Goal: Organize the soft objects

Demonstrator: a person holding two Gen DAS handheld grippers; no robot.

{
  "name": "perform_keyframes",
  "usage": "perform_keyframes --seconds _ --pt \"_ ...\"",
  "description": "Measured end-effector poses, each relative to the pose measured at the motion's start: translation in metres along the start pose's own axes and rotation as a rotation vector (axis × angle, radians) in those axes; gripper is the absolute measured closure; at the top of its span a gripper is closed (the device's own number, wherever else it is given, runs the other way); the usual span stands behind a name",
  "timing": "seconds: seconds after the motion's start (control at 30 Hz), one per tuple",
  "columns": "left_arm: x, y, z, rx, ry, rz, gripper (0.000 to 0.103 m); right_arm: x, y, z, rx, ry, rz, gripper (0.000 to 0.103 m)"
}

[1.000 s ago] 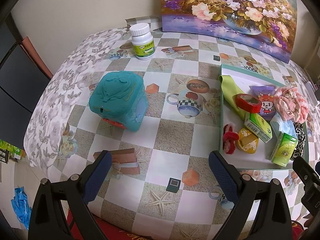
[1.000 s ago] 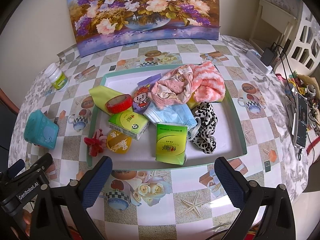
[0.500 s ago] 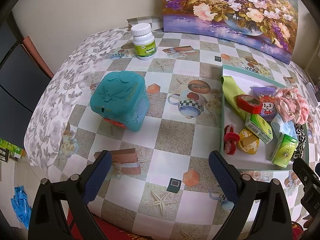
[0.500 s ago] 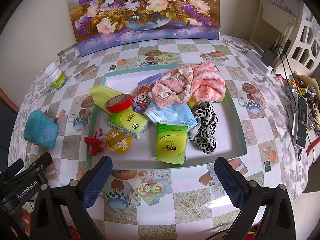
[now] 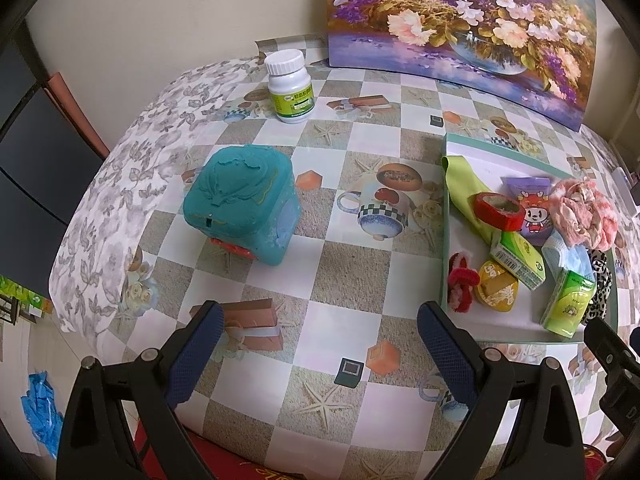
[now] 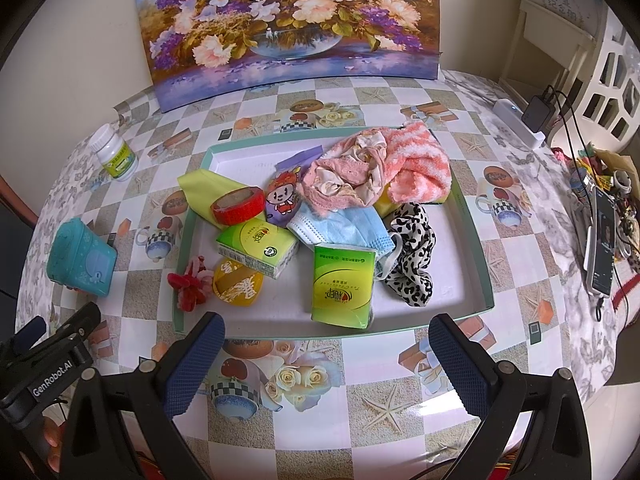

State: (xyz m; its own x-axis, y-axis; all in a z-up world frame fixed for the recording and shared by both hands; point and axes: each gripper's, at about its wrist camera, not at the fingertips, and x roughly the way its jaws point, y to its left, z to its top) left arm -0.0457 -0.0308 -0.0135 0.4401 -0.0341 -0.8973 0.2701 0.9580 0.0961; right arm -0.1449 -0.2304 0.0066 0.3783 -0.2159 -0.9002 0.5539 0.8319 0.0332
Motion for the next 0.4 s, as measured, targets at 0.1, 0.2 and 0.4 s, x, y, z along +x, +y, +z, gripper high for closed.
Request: perform_keyframes --seconds 0.1,0.2,0.4 --pt "-0.0016 -0.0008 0.0000 -0.002 -0.009 0.005 0.006 0.0000 -0.0001 0.0001 -0.001 0.001 0.000 0.000" --pt "-0.0024 -0.0027 0.0000 -0.003 -0.011 0.011 0.006 -0.0001 -0.0006 -0.0004 -0.001 0.000 0.000 0.000" --pt "-0.0020 -0.0019 0.0003 -0.004 -0.009 0.009 0.006 0.0000 0.0003 0.0001 0.000 0.001 0.000 0.000"
